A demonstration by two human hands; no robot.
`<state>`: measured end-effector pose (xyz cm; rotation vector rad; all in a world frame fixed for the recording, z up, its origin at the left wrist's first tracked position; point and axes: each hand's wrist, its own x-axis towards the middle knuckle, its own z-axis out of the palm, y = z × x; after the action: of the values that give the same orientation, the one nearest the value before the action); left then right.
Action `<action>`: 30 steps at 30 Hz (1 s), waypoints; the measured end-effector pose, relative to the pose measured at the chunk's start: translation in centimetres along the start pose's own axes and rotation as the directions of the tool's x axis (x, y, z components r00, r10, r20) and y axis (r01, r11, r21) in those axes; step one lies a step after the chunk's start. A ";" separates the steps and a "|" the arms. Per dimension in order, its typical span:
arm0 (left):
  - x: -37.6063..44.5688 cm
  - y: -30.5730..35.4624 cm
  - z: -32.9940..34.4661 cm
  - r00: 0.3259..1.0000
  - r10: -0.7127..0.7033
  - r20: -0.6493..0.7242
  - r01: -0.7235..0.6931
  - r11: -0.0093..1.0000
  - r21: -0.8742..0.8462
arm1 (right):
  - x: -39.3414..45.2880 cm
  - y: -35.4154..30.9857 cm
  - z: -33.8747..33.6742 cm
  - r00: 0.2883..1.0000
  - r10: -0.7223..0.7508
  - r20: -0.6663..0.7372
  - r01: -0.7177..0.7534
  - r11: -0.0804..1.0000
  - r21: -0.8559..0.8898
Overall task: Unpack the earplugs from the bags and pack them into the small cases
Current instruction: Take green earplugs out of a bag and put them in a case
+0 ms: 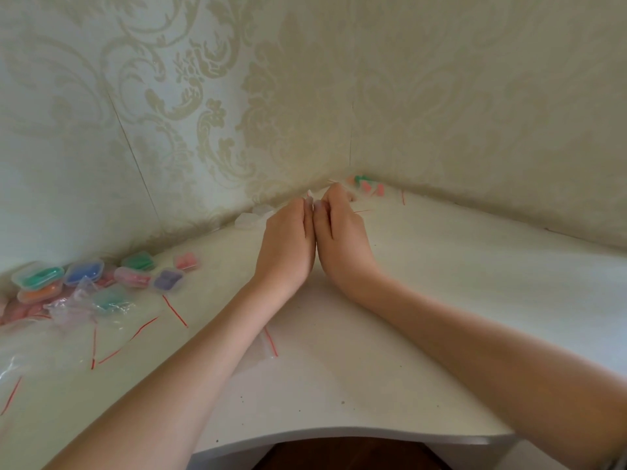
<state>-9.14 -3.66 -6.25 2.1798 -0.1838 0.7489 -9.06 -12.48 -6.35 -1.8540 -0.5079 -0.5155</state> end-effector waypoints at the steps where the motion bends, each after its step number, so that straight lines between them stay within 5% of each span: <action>1: 0.0 0.0 -0.1 1.000 0.006 0.002 -0.006 0.999 0.044 | 0.0 0.0 0.0 1.000 -0.004 0.008 0.004 1.000 -0.023; 8: 0.1 0.0 -0.4 1.000 0.027 0.006 -0.028 0.950 0.312 | 0.0 -0.2 0.1 0.995 0.073 0.068 -0.068 0.995 -0.068; 18: 0.0 0.5 -0.6 0.999 -0.032 0.015 0.022 0.905 0.426 | 0.0 -1.0 0.0 0.989 0.074 0.129 -0.036 0.960 -0.279; 27: -0.1 0.5 -1.2 0.999 0.019 -0.033 -0.002 0.885 0.466 | 0.9 -0.2 -0.9 0.997 -0.051 0.062 0.073 0.899 -0.431; 30: 0.1 0.0 -1.3 0.997 0.042 -0.069 -0.008 0.900 0.435 | 0.9 0.1 -1.2 0.974 -0.216 0.071 0.226 0.880 -0.419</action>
<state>-9.62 -2.71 -5.56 2.5671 -0.0012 0.9597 -8.42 -13.52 -5.56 -2.2321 -0.6680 -0.8121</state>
